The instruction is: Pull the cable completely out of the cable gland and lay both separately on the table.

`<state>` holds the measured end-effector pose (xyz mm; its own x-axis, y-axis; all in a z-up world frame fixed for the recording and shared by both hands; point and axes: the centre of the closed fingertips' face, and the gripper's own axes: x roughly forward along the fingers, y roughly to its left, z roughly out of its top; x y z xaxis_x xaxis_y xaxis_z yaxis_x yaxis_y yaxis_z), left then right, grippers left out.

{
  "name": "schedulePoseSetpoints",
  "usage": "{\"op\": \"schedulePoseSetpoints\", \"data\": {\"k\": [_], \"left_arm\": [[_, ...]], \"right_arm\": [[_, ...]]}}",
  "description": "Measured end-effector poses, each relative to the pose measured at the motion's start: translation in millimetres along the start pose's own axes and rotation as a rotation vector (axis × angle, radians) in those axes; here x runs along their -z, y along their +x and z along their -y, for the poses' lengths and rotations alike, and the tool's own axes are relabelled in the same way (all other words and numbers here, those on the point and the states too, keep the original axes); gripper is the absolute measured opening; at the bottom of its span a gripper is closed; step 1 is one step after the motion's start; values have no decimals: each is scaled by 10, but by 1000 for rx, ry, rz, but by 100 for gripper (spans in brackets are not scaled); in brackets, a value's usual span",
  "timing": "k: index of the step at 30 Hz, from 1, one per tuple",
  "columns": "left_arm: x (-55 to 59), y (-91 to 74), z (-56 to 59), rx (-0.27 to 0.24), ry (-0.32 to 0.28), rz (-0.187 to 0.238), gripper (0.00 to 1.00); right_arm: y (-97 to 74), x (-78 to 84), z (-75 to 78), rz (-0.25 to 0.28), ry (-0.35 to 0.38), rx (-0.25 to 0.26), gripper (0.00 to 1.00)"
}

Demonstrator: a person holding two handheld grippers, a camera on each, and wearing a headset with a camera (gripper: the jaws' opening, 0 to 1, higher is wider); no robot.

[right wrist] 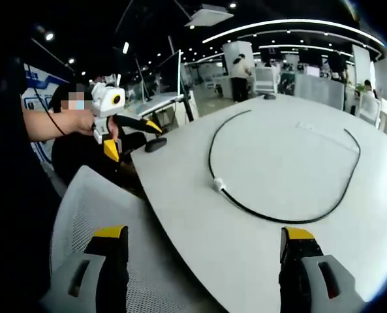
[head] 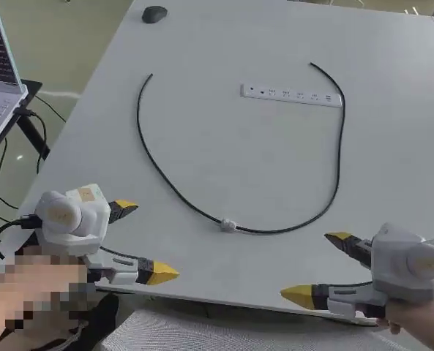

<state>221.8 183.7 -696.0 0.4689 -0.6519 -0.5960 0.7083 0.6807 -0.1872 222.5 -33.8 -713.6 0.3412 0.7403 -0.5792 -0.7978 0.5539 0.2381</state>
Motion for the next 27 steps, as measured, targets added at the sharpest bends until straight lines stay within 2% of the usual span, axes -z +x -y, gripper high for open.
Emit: {"op": "schedulePoseSetpoints", "data": {"k": [3,7,16,19,22,27], "left_arm": [[-19,-15,-8,-5,-5,-1,94],[-68,-33,-22,-20,-18,18,94],[-103,14,5,-48,-23,18,94],[-105,40,3,-52,-23,12,94],[-107,63,1,-50,-32,3,93],[-168,110,-21,-48,-41,13,92]], "right_arm": [[-9,-12,-17,-2,-2,-7,99],[-72,-64,-35,2,-16,-16,99],[-220,-84,124,27,-17,-14,99],[-241,-79,217,42,-20,8,99],[-242,-59,233,33,-4,-5,99],[-217,-45,261,19,-12,-11,99]]}}
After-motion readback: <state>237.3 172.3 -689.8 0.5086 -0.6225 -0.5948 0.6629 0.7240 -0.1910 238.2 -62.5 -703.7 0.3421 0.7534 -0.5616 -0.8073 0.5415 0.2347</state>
